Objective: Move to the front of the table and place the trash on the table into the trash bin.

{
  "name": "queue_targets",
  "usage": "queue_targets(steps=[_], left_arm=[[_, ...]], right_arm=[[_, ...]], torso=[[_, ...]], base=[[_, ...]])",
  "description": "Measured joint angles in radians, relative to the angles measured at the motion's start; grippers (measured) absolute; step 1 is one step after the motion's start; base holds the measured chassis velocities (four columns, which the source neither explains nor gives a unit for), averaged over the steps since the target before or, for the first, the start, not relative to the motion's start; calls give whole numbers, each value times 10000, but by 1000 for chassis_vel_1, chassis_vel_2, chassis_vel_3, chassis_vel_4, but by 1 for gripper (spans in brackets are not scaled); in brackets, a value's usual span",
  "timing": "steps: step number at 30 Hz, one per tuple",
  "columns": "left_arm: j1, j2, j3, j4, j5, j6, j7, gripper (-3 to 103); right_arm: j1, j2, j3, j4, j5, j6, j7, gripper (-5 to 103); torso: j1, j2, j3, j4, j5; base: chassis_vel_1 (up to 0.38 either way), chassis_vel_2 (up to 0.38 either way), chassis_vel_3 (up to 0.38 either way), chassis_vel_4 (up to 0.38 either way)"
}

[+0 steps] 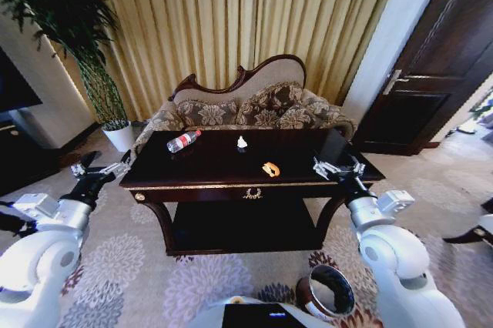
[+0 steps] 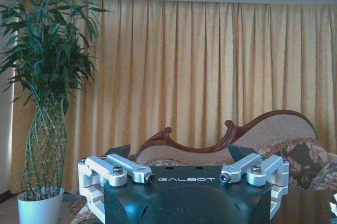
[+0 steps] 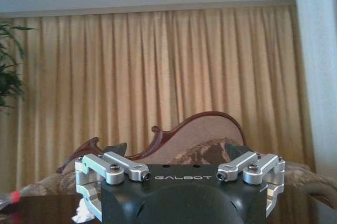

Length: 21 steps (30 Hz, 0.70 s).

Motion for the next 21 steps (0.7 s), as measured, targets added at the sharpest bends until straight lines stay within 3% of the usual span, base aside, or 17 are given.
queue_targets(steps=[7, 11, 21], left_arm=[[23, -83, 30, 6, 0, -1, -2, 100], [208, -107, -21, -140, 1, -1, -7, 100], [631, -541, 31, -516, 340, 31, -16, 100]], right_arm=[[389, -284, -479, 43, 28, -760, -1, 100], [967, -551, -900, -286, 548, -1500, -1, 100], [1756, -882, -1130, -2477, 522, -1627, 0, 100]], torso=[[-6, 3, -3, 1, -1], [-7, 4, -3, 7, 0], [-4, 3, -2, 2, 3]], base=[[-15, 18, 16, -15], [0, 0, 0, 0], [0, 0, 0, 0]])
